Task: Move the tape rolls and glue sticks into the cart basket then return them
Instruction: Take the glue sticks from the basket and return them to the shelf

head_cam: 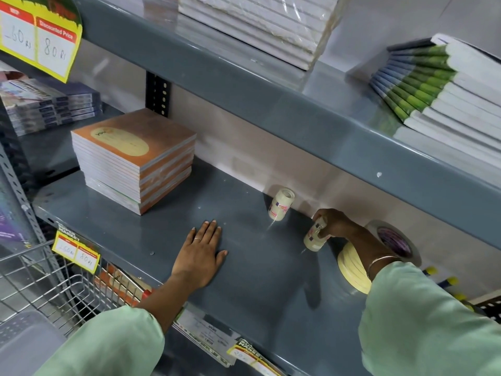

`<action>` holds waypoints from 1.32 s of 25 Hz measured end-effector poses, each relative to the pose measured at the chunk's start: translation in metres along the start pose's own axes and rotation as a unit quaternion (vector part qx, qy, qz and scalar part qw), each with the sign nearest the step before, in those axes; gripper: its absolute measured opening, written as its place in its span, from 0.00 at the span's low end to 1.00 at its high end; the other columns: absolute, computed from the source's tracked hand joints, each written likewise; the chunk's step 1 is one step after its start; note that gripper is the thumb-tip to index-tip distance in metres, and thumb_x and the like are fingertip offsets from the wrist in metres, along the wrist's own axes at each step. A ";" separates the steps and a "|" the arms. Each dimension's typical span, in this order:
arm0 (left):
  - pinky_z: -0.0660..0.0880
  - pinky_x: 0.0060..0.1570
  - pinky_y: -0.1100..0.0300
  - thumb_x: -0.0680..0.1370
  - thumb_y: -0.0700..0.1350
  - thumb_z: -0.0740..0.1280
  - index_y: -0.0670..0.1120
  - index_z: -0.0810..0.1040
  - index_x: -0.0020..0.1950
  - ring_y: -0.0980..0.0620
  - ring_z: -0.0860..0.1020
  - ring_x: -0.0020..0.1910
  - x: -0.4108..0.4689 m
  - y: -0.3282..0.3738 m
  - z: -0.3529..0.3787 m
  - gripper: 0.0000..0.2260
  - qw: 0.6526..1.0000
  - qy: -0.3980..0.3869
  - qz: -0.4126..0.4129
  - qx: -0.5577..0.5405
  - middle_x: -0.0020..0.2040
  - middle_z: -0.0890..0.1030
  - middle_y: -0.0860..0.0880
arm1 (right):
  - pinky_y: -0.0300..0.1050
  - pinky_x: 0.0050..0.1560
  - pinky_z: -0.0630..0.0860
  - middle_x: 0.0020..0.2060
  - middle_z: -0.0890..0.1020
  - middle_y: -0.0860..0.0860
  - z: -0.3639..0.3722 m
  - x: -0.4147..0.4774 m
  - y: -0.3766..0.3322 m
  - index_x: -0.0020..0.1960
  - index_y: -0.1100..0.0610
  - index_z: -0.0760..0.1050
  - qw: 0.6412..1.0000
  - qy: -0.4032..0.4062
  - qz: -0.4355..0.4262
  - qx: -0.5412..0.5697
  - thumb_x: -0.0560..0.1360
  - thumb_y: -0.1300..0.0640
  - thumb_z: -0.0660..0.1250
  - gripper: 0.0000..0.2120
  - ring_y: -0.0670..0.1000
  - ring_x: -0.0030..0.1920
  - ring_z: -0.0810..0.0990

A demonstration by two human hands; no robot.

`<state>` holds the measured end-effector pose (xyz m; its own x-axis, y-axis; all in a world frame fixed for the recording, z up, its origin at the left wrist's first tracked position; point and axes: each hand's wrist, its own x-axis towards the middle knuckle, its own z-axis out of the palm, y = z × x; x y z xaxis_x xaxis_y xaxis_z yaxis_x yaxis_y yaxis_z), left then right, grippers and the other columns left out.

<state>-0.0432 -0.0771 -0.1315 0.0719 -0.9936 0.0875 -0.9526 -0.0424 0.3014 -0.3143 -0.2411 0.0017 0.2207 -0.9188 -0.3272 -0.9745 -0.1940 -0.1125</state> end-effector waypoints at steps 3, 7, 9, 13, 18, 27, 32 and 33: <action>0.43 0.76 0.52 0.67 0.62 0.29 0.46 0.46 0.76 0.50 0.44 0.77 0.000 0.000 0.001 0.39 1.000 -0.003 0.000 0.000 0.78 0.47 0.48 | 0.40 0.51 0.71 0.63 0.76 0.60 0.000 -0.001 0.001 0.64 0.62 0.71 1.000 0.005 0.001 0.003 0.69 0.65 0.74 0.25 0.59 0.60 0.76; 0.43 0.76 0.52 0.67 0.62 0.29 0.46 0.45 0.76 0.51 0.44 0.77 0.000 0.001 -0.001 0.40 1.000 -0.003 0.000 0.003 0.78 0.47 0.49 | 0.41 0.51 0.73 0.63 0.75 0.60 0.000 -0.002 0.001 0.64 0.61 0.71 1.000 -0.002 0.017 0.005 0.69 0.64 0.74 0.26 0.57 0.57 0.76; 0.43 0.76 0.52 0.67 0.62 0.29 0.46 0.45 0.76 0.51 0.44 0.77 -0.001 0.001 -0.002 0.40 1.000 -0.009 0.002 0.008 0.78 0.47 0.49 | 0.46 0.57 0.74 0.65 0.73 0.59 -0.002 -0.008 0.000 0.67 0.59 0.68 1.000 -0.003 0.016 -0.022 0.68 0.60 0.76 0.30 0.59 0.61 0.74; 0.42 0.76 0.53 0.67 0.63 0.30 0.47 0.45 0.76 0.51 0.44 0.77 -0.001 0.001 -0.004 0.40 0.999 -0.029 -0.003 0.017 0.78 0.47 0.49 | 0.51 0.64 0.69 0.69 0.66 0.60 -0.014 -0.024 -0.028 0.73 0.55 0.61 0.994 0.098 -0.034 -0.028 0.70 0.53 0.74 0.36 0.61 0.68 0.66; 0.51 0.76 0.52 0.80 0.52 0.54 0.43 0.60 0.73 0.47 0.55 0.76 -0.008 -0.002 -0.023 0.23 0.989 0.055 -0.083 -0.108 0.76 0.59 0.44 | 0.52 0.61 0.73 0.65 0.72 0.56 -0.015 -0.046 -0.124 0.65 0.56 0.70 0.951 0.251 -0.169 0.067 0.76 0.57 0.65 0.18 0.57 0.67 0.69; 0.71 0.51 0.49 0.78 0.45 0.57 0.41 0.75 0.51 0.40 0.76 0.52 -0.208 -0.130 -0.056 0.11 0.844 0.243 -0.426 -0.217 0.51 0.78 0.38 | 0.53 0.43 0.77 0.40 0.83 0.61 0.116 -0.146 -0.357 0.40 0.62 0.79 0.859 0.142 -0.401 0.285 0.73 0.64 0.66 0.05 0.60 0.40 0.81; 0.73 0.50 0.49 0.76 0.39 0.63 0.44 0.71 0.32 0.35 0.78 0.55 -0.349 -0.229 -0.003 0.13 0.716 0.110 -0.642 -0.251 0.52 0.80 0.30 | 0.49 0.39 0.76 0.37 0.84 0.64 0.260 -0.180 -0.454 0.36 0.59 0.82 0.903 -0.119 -0.369 0.186 0.71 0.64 0.67 0.07 0.60 0.41 0.82; 0.73 0.50 0.51 0.76 0.39 0.64 0.42 0.74 0.33 0.36 0.78 0.55 -0.371 -0.240 0.010 0.11 0.701 0.078 -0.665 -0.247 0.52 0.81 0.31 | 0.47 0.35 0.74 0.33 0.82 0.64 0.296 -0.182 -0.467 0.31 0.56 0.81 0.910 -0.167 -0.345 0.159 0.70 0.65 0.66 0.12 0.60 0.38 0.81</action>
<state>0.1562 0.3003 -0.2456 0.8666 -0.0855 -0.4916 0.2028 -0.8398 0.5036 0.1121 0.1183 -0.1637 0.8275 -0.4490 -0.3372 -0.5501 -0.5276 -0.6474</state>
